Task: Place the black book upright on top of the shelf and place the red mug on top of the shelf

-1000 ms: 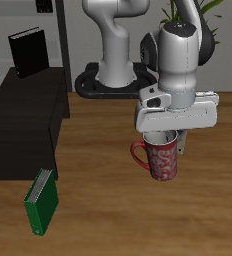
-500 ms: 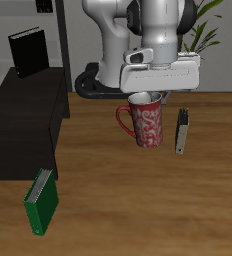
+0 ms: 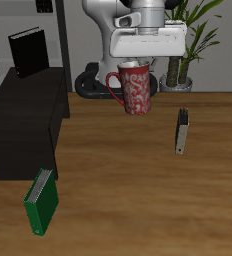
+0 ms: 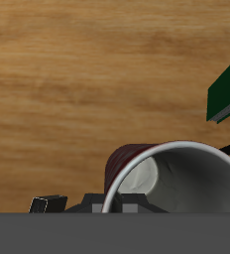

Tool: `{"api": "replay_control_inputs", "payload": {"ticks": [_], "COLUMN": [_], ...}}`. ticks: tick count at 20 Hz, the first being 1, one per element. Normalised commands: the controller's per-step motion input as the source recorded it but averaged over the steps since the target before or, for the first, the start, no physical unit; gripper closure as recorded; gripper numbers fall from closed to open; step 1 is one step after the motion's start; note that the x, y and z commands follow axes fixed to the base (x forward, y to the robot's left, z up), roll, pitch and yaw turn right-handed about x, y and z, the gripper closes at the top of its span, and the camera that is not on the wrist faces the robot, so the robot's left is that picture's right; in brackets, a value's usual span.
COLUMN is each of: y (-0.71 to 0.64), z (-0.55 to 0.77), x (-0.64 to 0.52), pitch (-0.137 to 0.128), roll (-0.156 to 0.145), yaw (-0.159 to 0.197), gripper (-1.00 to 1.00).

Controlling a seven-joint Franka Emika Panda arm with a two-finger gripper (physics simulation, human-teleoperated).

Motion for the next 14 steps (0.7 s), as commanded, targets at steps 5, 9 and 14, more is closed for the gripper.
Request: {"api": "replay_control_inputs", "payload": {"ticks": [5,9,14], "y": [-0.14,-0.25,-0.28], "z": [0.3,0.34,0.21], "x": [-0.55,-0.11,0.1], "pitch": [-0.075,-0.011,0.042], "roll": [0.006,-0.015,-0.018], "yaw": [0.001,-0.033,-0.003], "gripper": [1.0,1.0,1.0]}}
